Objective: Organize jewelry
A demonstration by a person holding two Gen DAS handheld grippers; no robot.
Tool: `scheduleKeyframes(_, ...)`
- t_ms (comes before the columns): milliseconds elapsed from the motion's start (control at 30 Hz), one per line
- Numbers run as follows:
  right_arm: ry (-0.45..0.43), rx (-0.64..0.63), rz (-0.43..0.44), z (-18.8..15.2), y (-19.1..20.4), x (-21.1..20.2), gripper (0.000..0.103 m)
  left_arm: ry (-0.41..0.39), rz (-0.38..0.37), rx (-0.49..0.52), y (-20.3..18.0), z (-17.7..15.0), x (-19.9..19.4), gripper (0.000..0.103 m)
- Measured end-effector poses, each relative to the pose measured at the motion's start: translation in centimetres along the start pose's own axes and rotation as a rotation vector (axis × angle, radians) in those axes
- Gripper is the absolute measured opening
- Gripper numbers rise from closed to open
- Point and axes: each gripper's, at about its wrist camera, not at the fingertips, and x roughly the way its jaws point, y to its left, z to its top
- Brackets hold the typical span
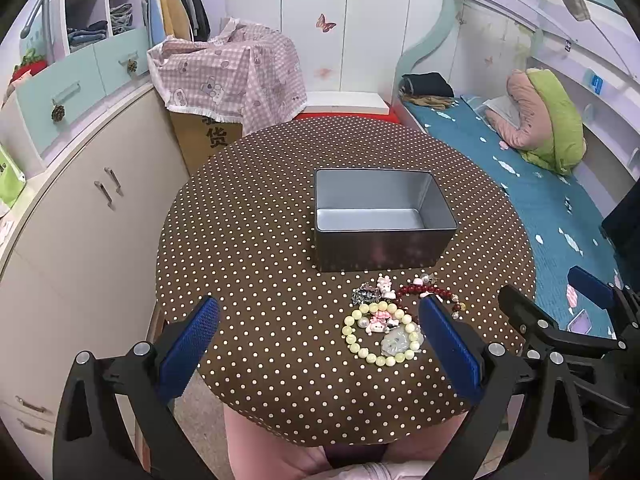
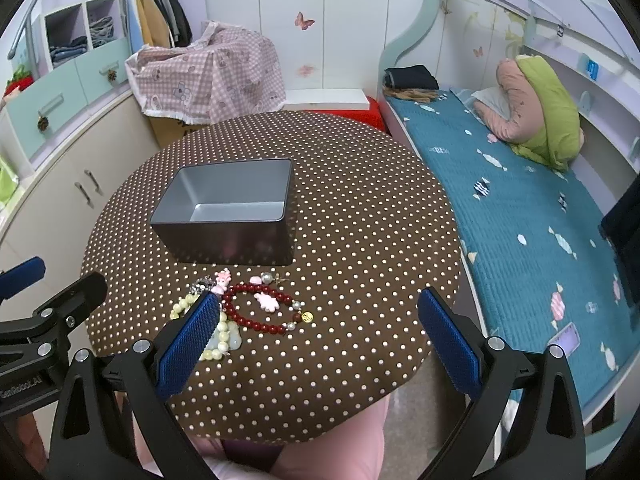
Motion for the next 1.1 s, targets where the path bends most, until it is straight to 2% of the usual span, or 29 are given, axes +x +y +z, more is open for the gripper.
scheduleKeyframes(1100,0.02,-0.002,-0.009,-0.1,0.52,0.39,0.096,0.02,-0.011,-0.008,0.53,-0.4,0.72,0.096)
